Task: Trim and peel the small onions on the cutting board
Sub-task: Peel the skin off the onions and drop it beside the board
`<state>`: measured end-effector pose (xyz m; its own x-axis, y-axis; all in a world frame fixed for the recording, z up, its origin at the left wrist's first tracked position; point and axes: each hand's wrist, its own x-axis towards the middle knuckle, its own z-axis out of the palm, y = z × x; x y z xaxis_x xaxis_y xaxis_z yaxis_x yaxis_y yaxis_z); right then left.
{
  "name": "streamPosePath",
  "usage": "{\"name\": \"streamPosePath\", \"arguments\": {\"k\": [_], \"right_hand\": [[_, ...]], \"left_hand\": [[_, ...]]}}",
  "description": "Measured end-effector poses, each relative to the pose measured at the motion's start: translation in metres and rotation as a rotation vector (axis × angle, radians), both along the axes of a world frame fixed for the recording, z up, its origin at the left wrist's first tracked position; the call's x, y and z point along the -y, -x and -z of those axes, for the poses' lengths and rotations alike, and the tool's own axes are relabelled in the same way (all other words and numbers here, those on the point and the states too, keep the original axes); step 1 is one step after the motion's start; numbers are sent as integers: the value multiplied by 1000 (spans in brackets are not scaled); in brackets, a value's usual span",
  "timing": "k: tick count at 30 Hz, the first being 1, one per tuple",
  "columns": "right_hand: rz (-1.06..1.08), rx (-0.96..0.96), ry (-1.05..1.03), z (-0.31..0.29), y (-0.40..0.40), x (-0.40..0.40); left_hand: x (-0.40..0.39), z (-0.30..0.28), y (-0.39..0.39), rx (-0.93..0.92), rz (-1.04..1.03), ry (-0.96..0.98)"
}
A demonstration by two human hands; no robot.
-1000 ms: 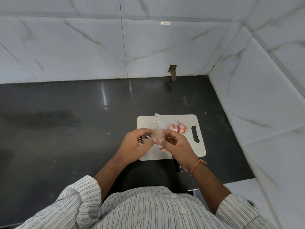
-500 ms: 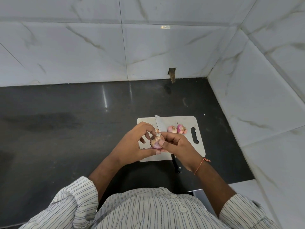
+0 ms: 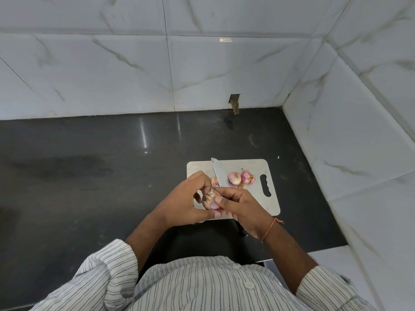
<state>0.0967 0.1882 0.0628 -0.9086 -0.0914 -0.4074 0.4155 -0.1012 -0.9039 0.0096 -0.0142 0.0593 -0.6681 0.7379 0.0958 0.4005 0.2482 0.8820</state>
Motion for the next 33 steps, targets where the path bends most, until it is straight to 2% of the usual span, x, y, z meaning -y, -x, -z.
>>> {"name": "streamPosePath", "arguments": {"k": [12,28,33], "right_hand": [[97,98,206,5,1,4],[314,172,444,2,-2,4],[344,138,476,-7,5,8]], "left_hand": [[-5,11,-5,-31,-81,-46],[-14,16,-13,67,-229,-133],[-13,11,-7,-105,-288,-144]]}}
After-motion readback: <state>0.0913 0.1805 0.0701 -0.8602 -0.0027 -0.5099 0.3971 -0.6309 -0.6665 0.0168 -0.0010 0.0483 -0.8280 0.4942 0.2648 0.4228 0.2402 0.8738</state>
